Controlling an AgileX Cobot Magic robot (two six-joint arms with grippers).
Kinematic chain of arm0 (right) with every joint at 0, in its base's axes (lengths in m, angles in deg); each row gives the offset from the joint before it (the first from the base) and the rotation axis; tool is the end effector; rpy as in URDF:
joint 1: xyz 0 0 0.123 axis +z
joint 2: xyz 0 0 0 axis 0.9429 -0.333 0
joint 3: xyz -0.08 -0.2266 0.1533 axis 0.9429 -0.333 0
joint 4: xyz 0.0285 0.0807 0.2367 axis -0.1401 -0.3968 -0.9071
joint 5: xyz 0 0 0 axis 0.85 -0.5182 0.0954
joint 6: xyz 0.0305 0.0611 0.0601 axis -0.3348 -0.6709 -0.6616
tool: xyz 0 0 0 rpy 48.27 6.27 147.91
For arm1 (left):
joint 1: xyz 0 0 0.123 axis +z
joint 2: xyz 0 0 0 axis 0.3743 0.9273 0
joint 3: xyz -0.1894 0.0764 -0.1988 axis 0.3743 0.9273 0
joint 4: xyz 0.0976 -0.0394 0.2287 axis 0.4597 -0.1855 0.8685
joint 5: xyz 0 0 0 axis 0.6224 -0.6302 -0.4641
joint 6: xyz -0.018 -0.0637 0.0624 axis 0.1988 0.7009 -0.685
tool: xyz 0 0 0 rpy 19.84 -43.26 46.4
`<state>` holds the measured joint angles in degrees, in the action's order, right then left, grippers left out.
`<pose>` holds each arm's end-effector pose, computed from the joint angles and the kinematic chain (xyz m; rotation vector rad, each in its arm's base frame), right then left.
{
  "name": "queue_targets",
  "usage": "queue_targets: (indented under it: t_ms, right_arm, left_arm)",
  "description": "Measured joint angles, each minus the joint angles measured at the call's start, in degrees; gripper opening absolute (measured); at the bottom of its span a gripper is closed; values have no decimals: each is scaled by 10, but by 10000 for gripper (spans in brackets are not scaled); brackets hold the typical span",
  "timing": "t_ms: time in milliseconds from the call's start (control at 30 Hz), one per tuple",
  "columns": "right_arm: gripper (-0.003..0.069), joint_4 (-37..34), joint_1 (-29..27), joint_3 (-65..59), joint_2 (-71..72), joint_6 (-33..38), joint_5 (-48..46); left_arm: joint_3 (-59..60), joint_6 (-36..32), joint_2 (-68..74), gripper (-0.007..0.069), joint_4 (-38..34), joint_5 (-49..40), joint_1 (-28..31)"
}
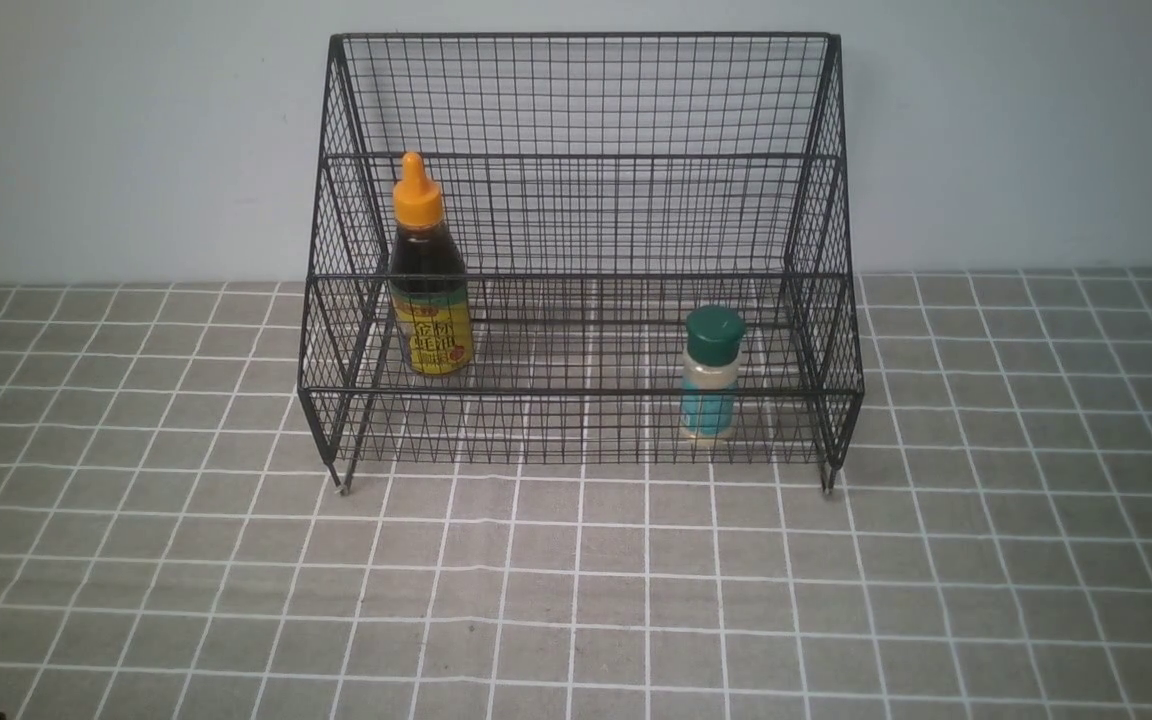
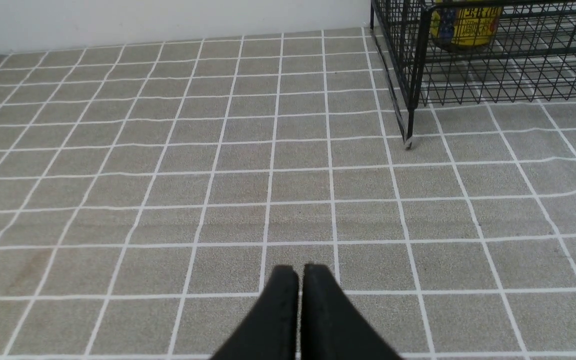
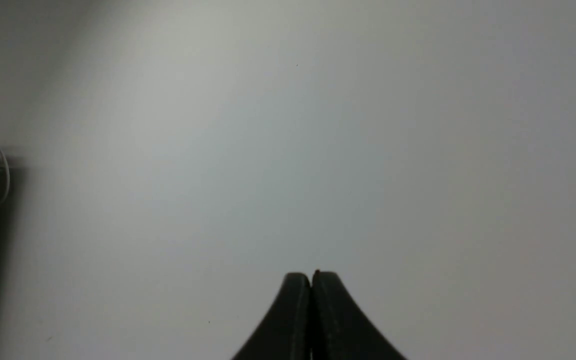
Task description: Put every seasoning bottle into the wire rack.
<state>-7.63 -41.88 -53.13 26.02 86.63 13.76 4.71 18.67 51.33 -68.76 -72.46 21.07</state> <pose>-0.0156 -0.0103 0.3693 -0.2844 1.0563 0.3923 0.0524 -0.0005 0.1712 0.0397 1.8763 0.0134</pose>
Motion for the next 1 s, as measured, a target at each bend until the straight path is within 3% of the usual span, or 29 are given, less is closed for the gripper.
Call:
queue_targets:
  t_ms: [400,800,1000]
  right_arm:
    - [-10,-14,0,-6,0,1,-6]
    - [-10,-13,-7,-177,-1,1,-69]
    - [-10,-9,-142,-310,-2,0,-76]
  left_arm:
    - [0,0,0,-7,1,0,0]
    - [0,0,0,-7,1,0,0]
    - [0,0,0,-7,1,0,0]
